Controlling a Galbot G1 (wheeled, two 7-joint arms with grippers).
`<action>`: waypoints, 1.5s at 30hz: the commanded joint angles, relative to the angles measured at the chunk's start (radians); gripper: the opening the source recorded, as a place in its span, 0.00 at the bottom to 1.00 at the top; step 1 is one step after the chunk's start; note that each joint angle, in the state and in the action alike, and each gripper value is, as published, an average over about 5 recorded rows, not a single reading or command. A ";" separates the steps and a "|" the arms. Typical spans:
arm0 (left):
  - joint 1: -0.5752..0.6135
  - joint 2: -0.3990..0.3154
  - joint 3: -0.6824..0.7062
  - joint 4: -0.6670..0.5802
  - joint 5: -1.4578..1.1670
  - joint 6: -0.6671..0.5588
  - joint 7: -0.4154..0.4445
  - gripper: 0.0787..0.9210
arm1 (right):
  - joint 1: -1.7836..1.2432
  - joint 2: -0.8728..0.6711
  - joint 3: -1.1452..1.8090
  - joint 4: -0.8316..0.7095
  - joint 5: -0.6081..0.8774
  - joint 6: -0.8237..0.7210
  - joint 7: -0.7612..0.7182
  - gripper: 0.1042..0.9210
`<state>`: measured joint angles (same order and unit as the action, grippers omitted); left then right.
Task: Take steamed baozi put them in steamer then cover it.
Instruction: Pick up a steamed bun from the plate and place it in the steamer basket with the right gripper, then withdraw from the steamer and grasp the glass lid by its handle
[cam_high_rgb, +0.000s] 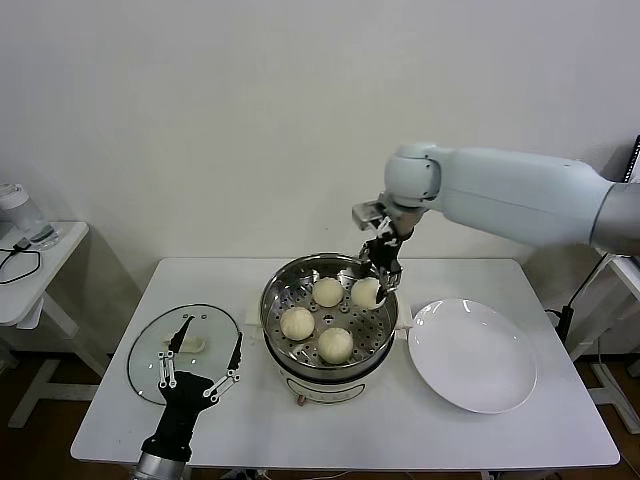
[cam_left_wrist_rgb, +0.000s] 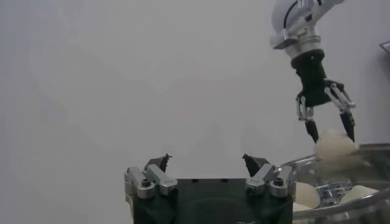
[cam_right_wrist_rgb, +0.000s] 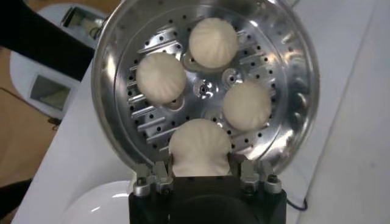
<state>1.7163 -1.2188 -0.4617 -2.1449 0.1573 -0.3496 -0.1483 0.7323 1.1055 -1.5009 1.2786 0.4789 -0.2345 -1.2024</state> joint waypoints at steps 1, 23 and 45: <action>0.000 -0.001 -0.001 0.000 -0.001 0.000 -0.001 0.88 | -0.011 0.063 -0.055 0.004 -0.027 -0.016 0.036 0.65; 0.003 -0.004 -0.010 -0.005 -0.004 -0.002 -0.006 0.88 | -0.066 0.098 -0.049 -0.044 -0.090 -0.009 0.025 0.67; -0.028 0.000 -0.023 0.019 0.105 0.014 -0.044 0.88 | -0.115 -0.243 0.280 0.238 0.149 0.160 0.583 0.88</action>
<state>1.7047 -1.2205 -0.4813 -2.1394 0.1814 -0.3461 -0.1664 0.6725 1.0620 -1.3900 1.3623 0.4771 -0.1975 -1.0807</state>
